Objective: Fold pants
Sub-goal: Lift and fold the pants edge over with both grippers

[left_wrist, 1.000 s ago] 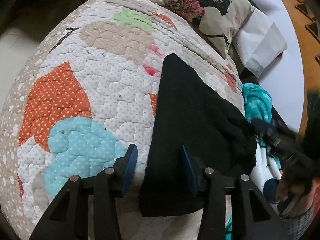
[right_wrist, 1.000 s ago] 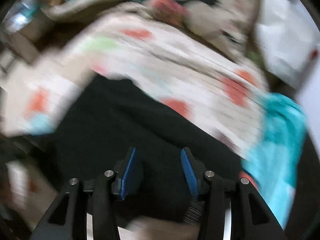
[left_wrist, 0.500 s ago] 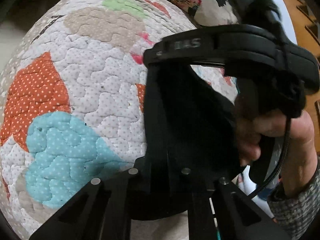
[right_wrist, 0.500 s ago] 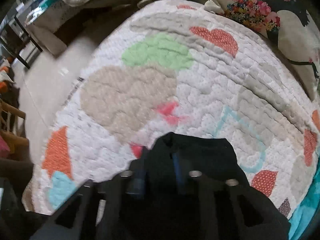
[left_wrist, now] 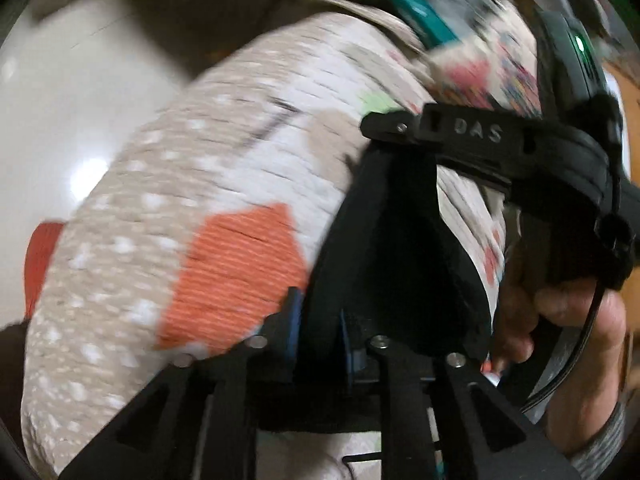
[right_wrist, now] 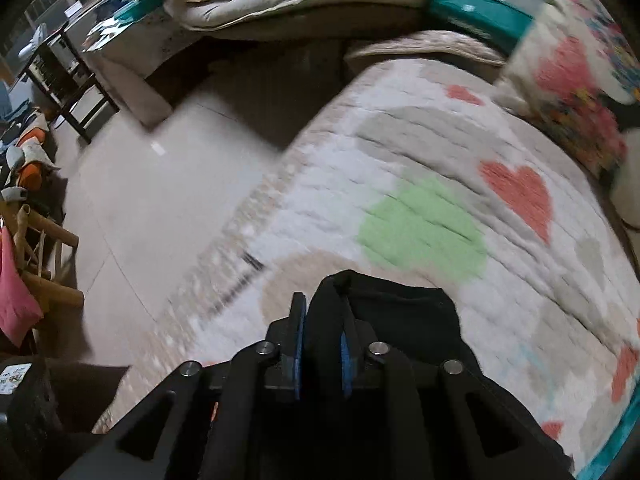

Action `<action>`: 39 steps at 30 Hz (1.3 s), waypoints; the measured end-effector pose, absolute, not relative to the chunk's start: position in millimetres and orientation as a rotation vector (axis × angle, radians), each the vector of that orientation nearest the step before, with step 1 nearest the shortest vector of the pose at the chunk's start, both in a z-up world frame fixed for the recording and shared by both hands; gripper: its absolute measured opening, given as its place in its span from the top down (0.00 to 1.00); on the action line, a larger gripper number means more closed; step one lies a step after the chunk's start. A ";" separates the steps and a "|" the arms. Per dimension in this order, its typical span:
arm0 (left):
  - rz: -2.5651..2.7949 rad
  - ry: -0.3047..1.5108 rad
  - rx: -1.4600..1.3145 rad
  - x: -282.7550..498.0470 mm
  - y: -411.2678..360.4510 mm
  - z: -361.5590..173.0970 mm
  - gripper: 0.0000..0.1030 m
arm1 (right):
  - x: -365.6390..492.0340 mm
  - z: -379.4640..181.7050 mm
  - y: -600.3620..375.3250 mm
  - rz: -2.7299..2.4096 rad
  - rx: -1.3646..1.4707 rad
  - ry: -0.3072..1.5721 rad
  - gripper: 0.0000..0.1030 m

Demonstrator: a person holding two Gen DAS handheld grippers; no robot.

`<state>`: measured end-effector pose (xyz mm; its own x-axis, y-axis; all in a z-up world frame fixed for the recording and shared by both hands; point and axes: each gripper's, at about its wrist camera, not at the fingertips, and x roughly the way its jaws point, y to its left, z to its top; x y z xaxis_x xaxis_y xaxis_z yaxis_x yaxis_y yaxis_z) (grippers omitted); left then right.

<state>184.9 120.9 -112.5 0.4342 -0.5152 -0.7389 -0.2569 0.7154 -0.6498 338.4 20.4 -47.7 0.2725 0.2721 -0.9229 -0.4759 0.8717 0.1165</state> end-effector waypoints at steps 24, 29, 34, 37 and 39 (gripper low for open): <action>-0.140 0.983 -0.754 165.4 140.6 -76.2 0.64 | 213.8 -84.9 -177.7 0.242 0.440 1.150 0.39; -0.150 0.992 -0.758 167.3 138.9 -76.6 0.64 | 207.4 -68.9 -158.5 0.205 0.372 1.077 0.37; -0.166 1.000 -0.747 167.5 133.3 -75.6 0.64 | 205.4 -68.1 -142.1 0.238 0.245 1.115 0.87; -0.158 0.994 -0.736 166.8 133.2 -74.8 0.64 | 209.9 -55.9 -153.5 0.241 0.278 1.073 0.91; -0.150 1.000 -0.742 167.4 134.8 -77.1 0.64 | 213.1 -48.8 -164.8 0.217 0.294 1.053 0.91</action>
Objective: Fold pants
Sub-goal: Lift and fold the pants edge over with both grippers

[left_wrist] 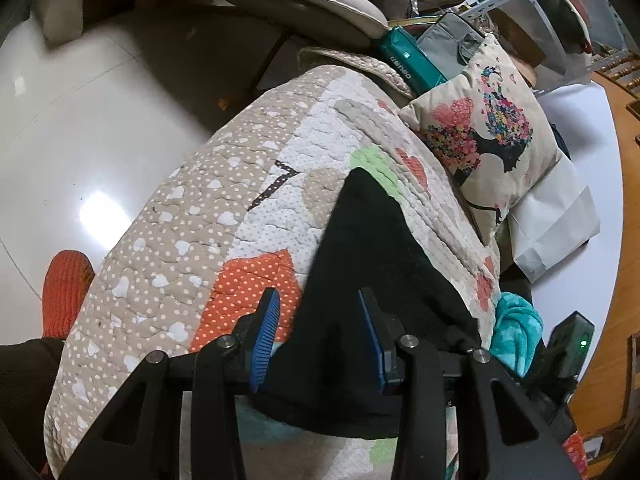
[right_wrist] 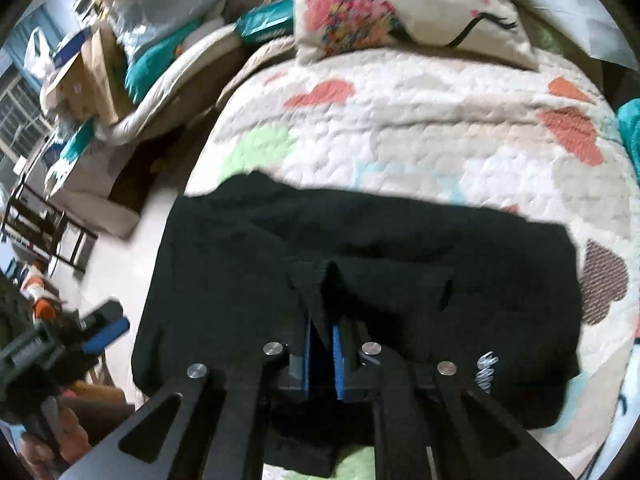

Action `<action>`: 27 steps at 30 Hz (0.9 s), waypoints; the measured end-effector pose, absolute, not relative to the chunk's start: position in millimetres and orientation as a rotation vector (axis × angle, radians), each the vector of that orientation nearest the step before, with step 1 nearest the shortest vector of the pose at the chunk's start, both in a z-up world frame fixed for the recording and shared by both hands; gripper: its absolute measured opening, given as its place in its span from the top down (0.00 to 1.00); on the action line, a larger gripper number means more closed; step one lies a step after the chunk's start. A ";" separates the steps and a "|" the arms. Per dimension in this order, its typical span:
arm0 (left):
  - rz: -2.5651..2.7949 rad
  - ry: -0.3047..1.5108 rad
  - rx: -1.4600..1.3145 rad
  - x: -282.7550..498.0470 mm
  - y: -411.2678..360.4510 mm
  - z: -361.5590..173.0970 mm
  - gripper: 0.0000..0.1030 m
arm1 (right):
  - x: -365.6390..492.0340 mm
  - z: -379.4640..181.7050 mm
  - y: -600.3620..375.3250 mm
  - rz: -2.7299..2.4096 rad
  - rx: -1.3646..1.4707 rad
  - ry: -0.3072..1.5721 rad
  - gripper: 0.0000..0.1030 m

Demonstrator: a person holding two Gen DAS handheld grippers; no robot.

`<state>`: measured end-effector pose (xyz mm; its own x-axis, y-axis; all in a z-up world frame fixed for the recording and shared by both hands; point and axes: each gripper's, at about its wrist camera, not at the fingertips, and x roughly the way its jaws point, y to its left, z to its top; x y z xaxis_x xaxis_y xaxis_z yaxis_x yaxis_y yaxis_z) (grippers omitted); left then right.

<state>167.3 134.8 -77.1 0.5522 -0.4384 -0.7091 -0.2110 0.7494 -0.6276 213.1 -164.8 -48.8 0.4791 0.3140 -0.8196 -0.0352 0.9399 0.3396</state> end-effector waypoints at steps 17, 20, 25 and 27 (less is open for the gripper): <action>-0.147 1.044 -0.764 169.7 133.6 -86.1 0.63 | 201.7 -66.1 -140.1 0.277 0.275 1.127 0.81; -0.146 1.040 -0.763 169.8 134.3 -85.0 0.63 | 208.3 -41.5 -135.1 0.278 0.226 1.067 0.83; -0.141 1.047 -0.766 169.7 135.2 -86.0 0.63 | 228.9 -25.2 -148.9 0.262 0.251 1.038 0.82; -0.139 1.050 -0.768 170.2 135.7 -86.7 0.62 | 234.3 -38.4 -152.4 0.256 0.261 1.076 0.76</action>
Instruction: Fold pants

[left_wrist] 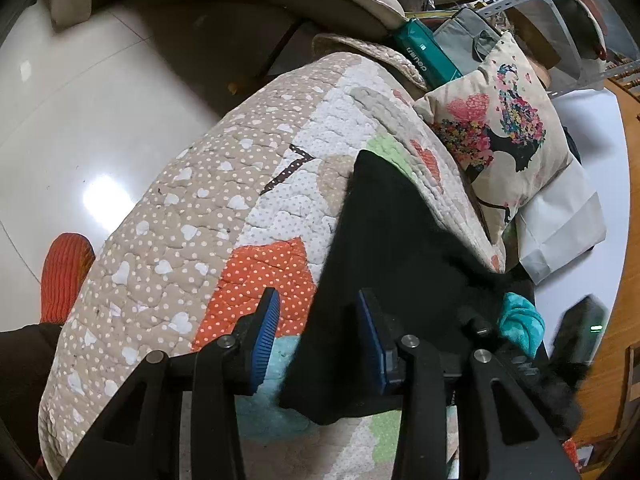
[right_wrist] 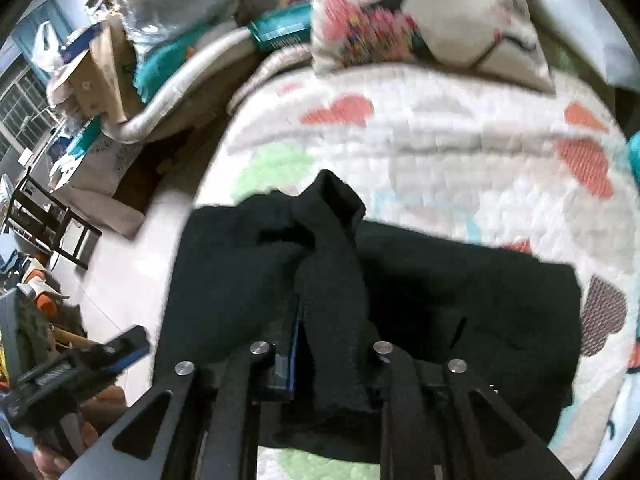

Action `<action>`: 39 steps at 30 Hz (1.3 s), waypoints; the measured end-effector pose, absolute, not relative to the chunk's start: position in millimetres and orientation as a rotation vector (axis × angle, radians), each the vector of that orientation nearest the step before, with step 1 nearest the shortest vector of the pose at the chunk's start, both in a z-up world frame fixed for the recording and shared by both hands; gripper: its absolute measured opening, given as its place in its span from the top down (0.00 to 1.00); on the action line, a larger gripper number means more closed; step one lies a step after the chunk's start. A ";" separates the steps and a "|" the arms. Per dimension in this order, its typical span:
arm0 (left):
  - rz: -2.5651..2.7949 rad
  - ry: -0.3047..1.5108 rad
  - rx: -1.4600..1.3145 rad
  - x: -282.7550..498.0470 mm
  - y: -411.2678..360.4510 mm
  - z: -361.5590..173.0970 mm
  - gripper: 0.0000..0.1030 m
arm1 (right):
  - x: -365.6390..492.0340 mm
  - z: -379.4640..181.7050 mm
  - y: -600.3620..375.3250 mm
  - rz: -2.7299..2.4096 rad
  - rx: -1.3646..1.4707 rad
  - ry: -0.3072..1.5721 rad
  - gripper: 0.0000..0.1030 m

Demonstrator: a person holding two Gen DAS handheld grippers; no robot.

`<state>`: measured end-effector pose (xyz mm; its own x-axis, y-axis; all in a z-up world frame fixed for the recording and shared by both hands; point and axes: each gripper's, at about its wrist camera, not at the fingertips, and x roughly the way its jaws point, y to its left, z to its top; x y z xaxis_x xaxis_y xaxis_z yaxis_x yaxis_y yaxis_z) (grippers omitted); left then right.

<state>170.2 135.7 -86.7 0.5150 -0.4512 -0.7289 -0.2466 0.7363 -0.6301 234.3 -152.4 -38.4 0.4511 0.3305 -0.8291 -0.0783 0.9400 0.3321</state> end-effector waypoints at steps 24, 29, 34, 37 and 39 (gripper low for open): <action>-0.285 1.068 -0.386 189.7 55.2 -55.6 0.53 | 115.0 -66.1 -289.9 -0.019 0.763 0.922 0.40; -0.221 1.087 -0.448 191.7 89.2 -59.0 0.53 | 117.9 -30.5 -272.0 0.021 0.629 0.834 0.40; -0.233 0.968 -0.619 143.4 108.7 -48.5 0.53 | 182.2 -5.0 -211.6 0.344 0.497 0.902 0.40; -0.249 0.976 -0.679 128.8 98.9 -62.5 0.51 | 241.5 -0.6 -162.3 0.537 0.376 0.988 0.41; -0.230 1.014 -0.672 127.3 89.1 -76.6 0.51 | 269.0 -3.0 -136.6 0.575 0.294 1.031 0.41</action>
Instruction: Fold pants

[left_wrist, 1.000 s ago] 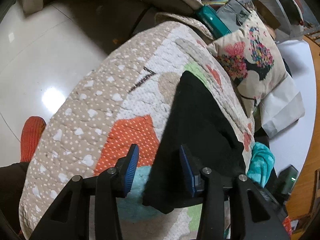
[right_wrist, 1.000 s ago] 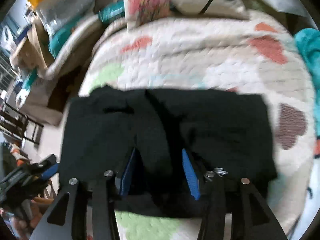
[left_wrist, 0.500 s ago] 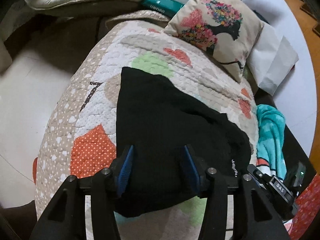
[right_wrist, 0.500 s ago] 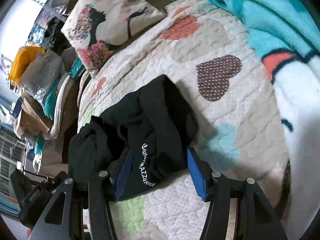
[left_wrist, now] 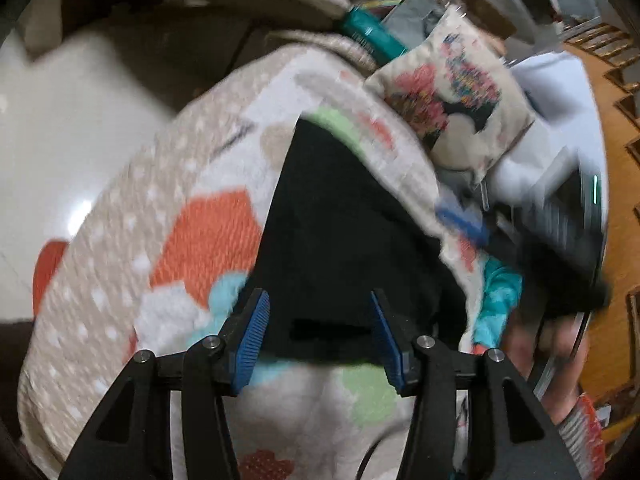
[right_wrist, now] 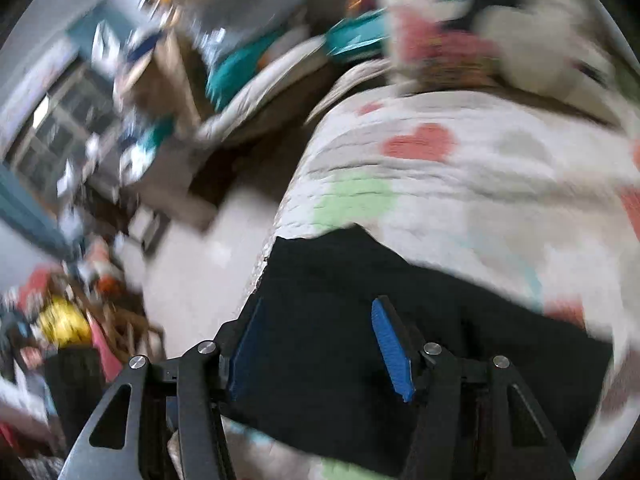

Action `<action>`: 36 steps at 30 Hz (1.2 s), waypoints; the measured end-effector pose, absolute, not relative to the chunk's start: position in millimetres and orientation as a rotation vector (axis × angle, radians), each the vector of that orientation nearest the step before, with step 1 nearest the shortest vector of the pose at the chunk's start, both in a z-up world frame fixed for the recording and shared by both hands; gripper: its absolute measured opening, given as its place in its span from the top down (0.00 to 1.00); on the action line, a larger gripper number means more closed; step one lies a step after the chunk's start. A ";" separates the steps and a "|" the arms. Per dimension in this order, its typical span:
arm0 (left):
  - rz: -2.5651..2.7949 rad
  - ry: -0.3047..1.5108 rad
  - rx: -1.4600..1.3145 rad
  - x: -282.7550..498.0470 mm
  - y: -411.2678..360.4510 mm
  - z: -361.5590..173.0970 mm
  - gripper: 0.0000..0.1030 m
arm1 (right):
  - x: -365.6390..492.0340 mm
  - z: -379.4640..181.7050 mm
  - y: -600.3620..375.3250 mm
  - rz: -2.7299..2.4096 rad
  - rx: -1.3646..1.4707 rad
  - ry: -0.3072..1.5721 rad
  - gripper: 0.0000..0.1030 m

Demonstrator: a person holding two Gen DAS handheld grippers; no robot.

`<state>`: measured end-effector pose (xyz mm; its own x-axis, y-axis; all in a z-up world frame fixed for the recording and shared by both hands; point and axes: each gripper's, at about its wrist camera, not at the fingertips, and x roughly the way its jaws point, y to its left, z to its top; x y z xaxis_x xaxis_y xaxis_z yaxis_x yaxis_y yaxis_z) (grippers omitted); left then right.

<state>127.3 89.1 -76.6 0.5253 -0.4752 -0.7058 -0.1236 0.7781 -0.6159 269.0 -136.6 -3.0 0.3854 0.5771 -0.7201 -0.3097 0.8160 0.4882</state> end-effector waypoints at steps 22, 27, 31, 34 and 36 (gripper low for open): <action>-0.180 1.074 -0.625 155.7 101.7 -102.3 0.85 | 314.9 -43.4 1.1 0.594 -0.302 1.200 0.91; -0.082 1.064 -0.693 148.9 133.7 -103.8 0.87 | 311.8 -37.5 37.7 0.637 -0.315 1.189 0.91; -0.060 1.102 -0.750 147.4 141.9 -115.2 0.81 | 312.9 -55.1 57.4 0.605 -0.363 1.222 0.83; -0.058 1.097 -0.767 143.5 145.6 -111.3 0.69 | 310.8 -47.2 49.9 0.606 -0.342 1.225 0.45; -0.053 1.091 -0.790 141.9 150.6 -108.2 0.66 | 309.6 -26.8 30.2 0.597 -0.277 1.173 0.40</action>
<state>141.9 150.6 -108.2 0.4885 -0.4082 -0.7712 -0.3308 0.7312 -0.5965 309.6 30.2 -26.8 0.2573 0.2934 -0.9207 -0.5717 0.8144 0.0998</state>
